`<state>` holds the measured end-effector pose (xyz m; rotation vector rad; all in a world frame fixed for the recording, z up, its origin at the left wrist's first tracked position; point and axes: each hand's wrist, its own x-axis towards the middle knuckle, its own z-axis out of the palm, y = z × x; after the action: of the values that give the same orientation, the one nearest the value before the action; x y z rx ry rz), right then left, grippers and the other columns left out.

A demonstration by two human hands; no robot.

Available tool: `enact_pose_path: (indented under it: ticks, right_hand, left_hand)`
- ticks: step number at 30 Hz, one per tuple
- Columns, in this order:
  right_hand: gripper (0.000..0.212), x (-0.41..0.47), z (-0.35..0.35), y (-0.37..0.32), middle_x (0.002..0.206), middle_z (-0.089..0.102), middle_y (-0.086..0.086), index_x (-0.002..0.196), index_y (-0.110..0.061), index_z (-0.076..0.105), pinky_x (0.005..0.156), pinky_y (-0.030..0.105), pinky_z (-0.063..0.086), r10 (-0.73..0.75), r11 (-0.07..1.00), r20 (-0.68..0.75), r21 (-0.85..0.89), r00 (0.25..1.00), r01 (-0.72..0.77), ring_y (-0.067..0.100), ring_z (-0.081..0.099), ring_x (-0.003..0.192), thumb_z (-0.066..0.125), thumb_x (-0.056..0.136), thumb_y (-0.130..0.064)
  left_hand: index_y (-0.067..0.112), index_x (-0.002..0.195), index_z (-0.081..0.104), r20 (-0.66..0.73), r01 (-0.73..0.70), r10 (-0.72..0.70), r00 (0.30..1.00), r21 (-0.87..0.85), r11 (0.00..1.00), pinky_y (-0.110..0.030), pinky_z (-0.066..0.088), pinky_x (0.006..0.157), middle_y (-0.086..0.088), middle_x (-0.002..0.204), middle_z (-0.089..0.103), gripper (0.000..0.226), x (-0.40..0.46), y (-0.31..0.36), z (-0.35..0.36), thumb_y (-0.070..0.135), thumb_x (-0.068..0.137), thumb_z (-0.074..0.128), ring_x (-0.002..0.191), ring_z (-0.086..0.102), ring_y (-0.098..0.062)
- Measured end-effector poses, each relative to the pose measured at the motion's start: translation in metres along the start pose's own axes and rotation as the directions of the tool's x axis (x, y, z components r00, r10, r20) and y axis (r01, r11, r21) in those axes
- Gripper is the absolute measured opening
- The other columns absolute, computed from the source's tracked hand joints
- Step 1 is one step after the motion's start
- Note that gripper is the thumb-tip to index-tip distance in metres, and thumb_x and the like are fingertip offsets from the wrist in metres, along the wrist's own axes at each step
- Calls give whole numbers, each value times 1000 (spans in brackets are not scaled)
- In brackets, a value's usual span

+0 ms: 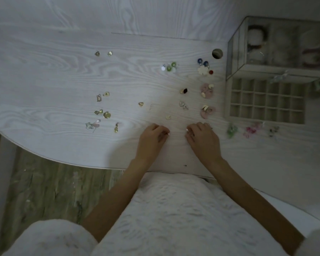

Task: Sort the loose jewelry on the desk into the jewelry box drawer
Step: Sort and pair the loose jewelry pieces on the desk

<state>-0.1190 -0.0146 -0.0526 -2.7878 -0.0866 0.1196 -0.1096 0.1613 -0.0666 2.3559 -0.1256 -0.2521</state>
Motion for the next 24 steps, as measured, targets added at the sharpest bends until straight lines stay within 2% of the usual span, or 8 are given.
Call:
enact_pose_path:
  ticks: [2,5,10,14,17,20,22,24]
  right_hand:
    - [12,-5,0,3,83,63,8,90,-9,63,65,33,51,-8,1000,17,13,1000,8,26,59,77,67,78,-12]
    - [20,-10,1,2,79,63,7,88,-10,65,59,29,49,2,999,5,-48,1000,-2,25,59,75,72,69,-8]
    - [19,-8,0,-10,67,65,2,77,-12,67,51,21,44,5,991,14,-135,1000,-3,21,60,66,79,63,-9]
    - [11,-5,-1,-16,75,66,7,85,-9,66,54,25,34,36,999,21,-30,999,-35,26,60,75,70,75,-11]
    - [13,-1,-2,-17,87,67,8,94,-9,65,60,26,30,82,997,66,7,994,-83,27,56,86,59,87,-18]
    - [22,1,-6,-16,97,67,6,109,-12,63,67,30,39,106,993,76,36,991,-109,25,55,94,58,89,-18]
    - [26,5,-12,-17,98,66,5,112,-12,62,73,31,43,103,990,47,89,994,-107,24,55,96,58,87,-14]
    - [24,14,-13,-21,95,65,7,108,-10,64,73,31,43,46,991,11,128,999,-47,25,54,93,59,85,-10]
  left_hand:
    - [13,94,67,-3,18,-18,1000,-25,1000,-22,50,71,-3,91,63,15,-2,6,5,11,79,69,73,58,-9]
    - [12,97,65,-12,46,-46,999,-25,999,-16,43,72,-3,92,65,18,-1,15,11,10,79,68,75,60,-9]
    - [9,100,65,-28,62,-63,998,-42,997,-24,50,77,-6,93,68,20,3,30,20,9,80,68,80,63,-14]
    - [9,102,65,-6,86,-87,996,-111,990,-34,53,81,-6,95,70,24,7,38,25,6,79,66,85,65,-16]
    - [10,103,66,-15,160,-167,986,-221,962,-29,53,83,-5,96,72,21,8,39,18,7,82,64,85,66,-14]
    - [13,105,66,-15,198,-211,977,-286,937,-12,49,79,0,101,70,20,3,29,1,8,86,60,85,63,-6]
    - [15,104,66,-16,175,-185,983,-250,952,-7,46,74,3,101,69,19,-3,17,-14,9,88,57,84,61,-4]
    - [17,102,67,-51,143,-153,987,-160,977,-13,47,73,5,99,69,19,-11,-1,-31,9,89,55,82,60,-6]
